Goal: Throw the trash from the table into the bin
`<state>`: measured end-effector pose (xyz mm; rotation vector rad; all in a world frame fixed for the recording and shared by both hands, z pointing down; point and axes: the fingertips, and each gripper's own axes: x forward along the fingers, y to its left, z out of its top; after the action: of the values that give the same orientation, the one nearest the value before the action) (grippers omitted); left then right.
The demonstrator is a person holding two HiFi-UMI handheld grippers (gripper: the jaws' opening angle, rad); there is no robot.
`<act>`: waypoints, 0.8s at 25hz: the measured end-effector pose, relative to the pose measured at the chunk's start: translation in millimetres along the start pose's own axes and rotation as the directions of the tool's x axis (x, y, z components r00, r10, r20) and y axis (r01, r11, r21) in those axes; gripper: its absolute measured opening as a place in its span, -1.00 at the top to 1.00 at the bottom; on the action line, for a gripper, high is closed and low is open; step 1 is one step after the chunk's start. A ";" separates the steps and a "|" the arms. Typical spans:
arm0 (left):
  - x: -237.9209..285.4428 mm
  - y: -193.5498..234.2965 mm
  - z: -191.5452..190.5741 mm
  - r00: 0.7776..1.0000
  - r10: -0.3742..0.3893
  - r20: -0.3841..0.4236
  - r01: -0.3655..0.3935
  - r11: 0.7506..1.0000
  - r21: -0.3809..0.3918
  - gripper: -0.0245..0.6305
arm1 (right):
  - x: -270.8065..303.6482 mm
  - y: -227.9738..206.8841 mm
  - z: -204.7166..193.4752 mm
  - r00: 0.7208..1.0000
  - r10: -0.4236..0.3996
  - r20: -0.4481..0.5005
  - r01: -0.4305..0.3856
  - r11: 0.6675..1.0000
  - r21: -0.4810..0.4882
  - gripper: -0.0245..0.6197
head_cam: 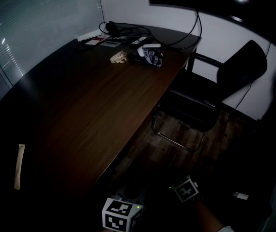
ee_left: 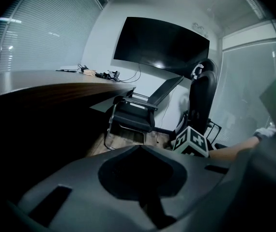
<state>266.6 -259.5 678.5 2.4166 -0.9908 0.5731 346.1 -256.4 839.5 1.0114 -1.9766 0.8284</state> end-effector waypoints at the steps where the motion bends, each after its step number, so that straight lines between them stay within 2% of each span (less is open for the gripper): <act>1: -4.1 -3.6 4.9 1.000 -0.007 0.001 0.007 1.000 0.000 0.93 | -13.9 4.4 7.2 1.000 0.002 0.022 -0.002 1.000 0.001 0.30; 4: -20.9 -15.7 25.3 1.000 -0.022 0.013 0.022 1.000 0.002 0.93 | -63.9 14.6 27.5 0.997 -0.021 0.068 0.022 1.000 -0.017 0.32; 8: -55.6 -24.1 63.2 0.999 -0.007 0.045 0.007 1.000 -0.008 0.93 | -143.8 22.1 73.8 0.981 -0.115 0.158 0.130 0.987 -0.089 0.53; 11: -98.9 -19.2 98.9 0.994 0.043 0.101 -0.040 0.999 -0.027 0.93 | -216.9 63.6 131.2 0.956 -0.107 0.275 0.155 0.975 -0.157 0.77; 12: -117.9 -14.4 111.3 0.990 0.070 0.124 -0.067 0.997 -0.033 0.93 | -237.7 83.2 149.9 0.946 -0.090 0.311 0.152 0.972 -0.181 0.78; 16: -211.1 12.6 142.0 0.956 0.204 0.209 -0.188 0.978 -0.094 0.93 | -292.3 173.7 206.8 0.911 0.022 0.411 0.100 0.957 -0.274 0.82; 18: -262.1 32.1 144.4 0.928 0.283 0.244 -0.254 0.956 -0.144 0.93 | -301.2 220.4 223.2 0.900 0.100 0.425 0.048 0.945 -0.323 0.87; 20: -307.9 52.9 143.5 0.888 0.370 0.271 -0.328 0.925 -0.190 0.93 | -304.6 256.9 238.8 0.888 0.173 0.426 -0.005 0.930 -0.367 0.90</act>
<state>55.5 -207.6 412.2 2.2531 -1.5646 0.2369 171.7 -212.5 411.2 0.9555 -2.4729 0.2614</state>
